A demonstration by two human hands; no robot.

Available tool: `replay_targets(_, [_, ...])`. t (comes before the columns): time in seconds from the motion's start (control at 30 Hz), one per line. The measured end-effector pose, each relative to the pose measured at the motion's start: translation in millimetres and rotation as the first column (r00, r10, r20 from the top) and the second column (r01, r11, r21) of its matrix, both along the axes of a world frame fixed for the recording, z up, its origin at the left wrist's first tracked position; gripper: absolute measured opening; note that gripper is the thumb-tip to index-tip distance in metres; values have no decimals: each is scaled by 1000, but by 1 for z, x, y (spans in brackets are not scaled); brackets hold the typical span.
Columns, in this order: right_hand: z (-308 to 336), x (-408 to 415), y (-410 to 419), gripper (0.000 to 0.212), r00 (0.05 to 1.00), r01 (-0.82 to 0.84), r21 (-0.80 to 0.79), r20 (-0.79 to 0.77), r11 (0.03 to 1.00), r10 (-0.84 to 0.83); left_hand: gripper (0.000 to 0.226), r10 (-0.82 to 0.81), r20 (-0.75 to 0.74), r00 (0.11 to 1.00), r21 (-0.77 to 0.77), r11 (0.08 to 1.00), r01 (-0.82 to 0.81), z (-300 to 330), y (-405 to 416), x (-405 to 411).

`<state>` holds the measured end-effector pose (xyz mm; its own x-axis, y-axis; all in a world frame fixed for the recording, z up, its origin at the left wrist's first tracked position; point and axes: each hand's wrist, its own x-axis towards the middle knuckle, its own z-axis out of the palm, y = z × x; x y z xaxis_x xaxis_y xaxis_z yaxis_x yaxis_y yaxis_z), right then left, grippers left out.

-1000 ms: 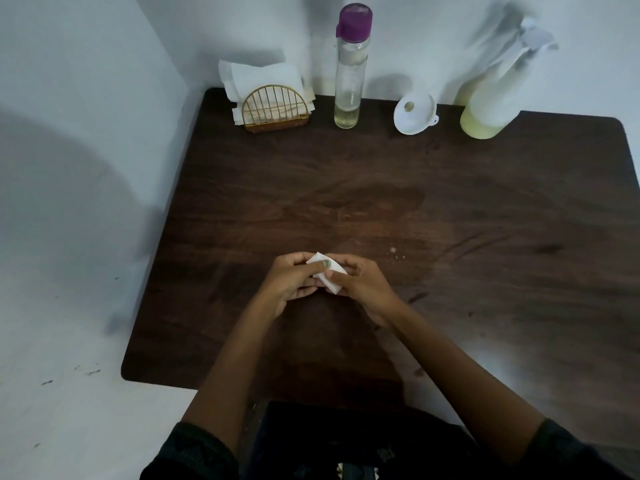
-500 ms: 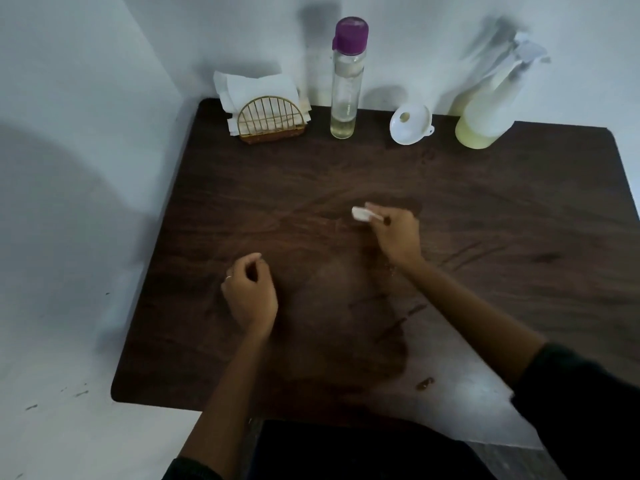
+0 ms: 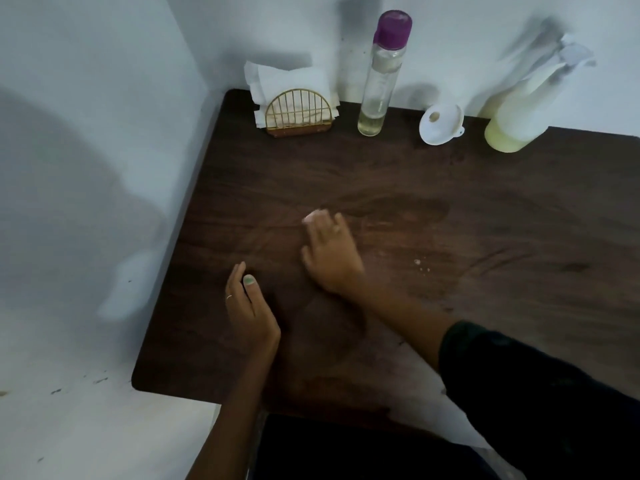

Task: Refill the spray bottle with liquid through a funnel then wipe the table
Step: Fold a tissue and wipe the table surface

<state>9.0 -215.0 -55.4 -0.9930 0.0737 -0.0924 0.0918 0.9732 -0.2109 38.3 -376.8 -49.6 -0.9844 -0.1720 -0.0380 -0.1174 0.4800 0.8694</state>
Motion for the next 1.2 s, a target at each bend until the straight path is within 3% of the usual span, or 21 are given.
replay_targets(0.07, [-6, 32, -46, 67, 944, -322, -68, 48, 944, 325, 47, 34, 13, 999, 57, 998, -34, 1, -3, 0])
replay_targets(0.13, [-8, 67, -75, 76, 796, -602, 17, 88, 798, 598, 51, 68, 44, 997, 112, 991, -72, 2, -3, 1])
replay_targets(0.2, [-8, 89, -80, 85, 689, -724, 70, 140, 687, 712, 51, 86, 72, 994, 127, 987, -94, 4, -2, 2])
replay_targets(0.27, [-6, 91, -63, 89, 672, -741, 99, 121, 665, 731, 44, 78, 51, 996, 92, 992, -83, 6, 1, 3])
replay_targets(0.43, [-5, 58, 31, 90, 838, -545, 88, 81, 834, 540, 52, 35, 28, 999, 29, 999, -35, 2, 11, 13])
replay_targets(0.57, [6, 30, 137, 96, 987, -132, 76, 102, 988, 124, 63, -16, 57, 998, -98, 995, 22, -3, 20, 24])
replay_targets(0.63, [8, 27, 170, 91, 981, 59, 128, 178, 990, -81, 63, -25, 70, 997, -169, 985, 36, -5, 23, 28])
replay_targets(0.7, [9, 27, 170, 93, 953, 155, 148, 238, 977, -187, 64, -29, 84, 996, -190, 981, 44, -6, 27, 33])
replay_targets(0.77, [10, 32, 140, 100, 939, 183, 84, 281, 979, -200, 64, -29, 93, 995, -188, 981, 47, -7, 29, 38])
replay_targets(0.9, [7, 63, 84, 98, 973, 0, 19, 231, 1000, -4, 65, -31, 111, 993, -180, 982, 51, -8, 29, 45])
replay_targets(0.97, [11, 62, 92, 82, 997, -9, 14, 72, 1000, 8, 66, -31, 110, 993, -176, 983, 51, -8, 29, 48])
replay_targets(1.03, [15, 49, 110, 51, 991, 56, -1, -120, 998, -56, 66, -40, 109, 993, -187, 981, 60, -9, 28, 48])
replay_targets(1.1, [18, 33, 132, 27, 973, 127, 0, -196, 992, -124, 66, -59, 110, 992, -206, 975, 81, -10, 27, 49])
replay_targets(1.2, [15, 20, 159, 34, 967, 214, 19, -148, 977, -209, 66, -63, 117, 991, -200, 976, 85, -11, 28, 49])
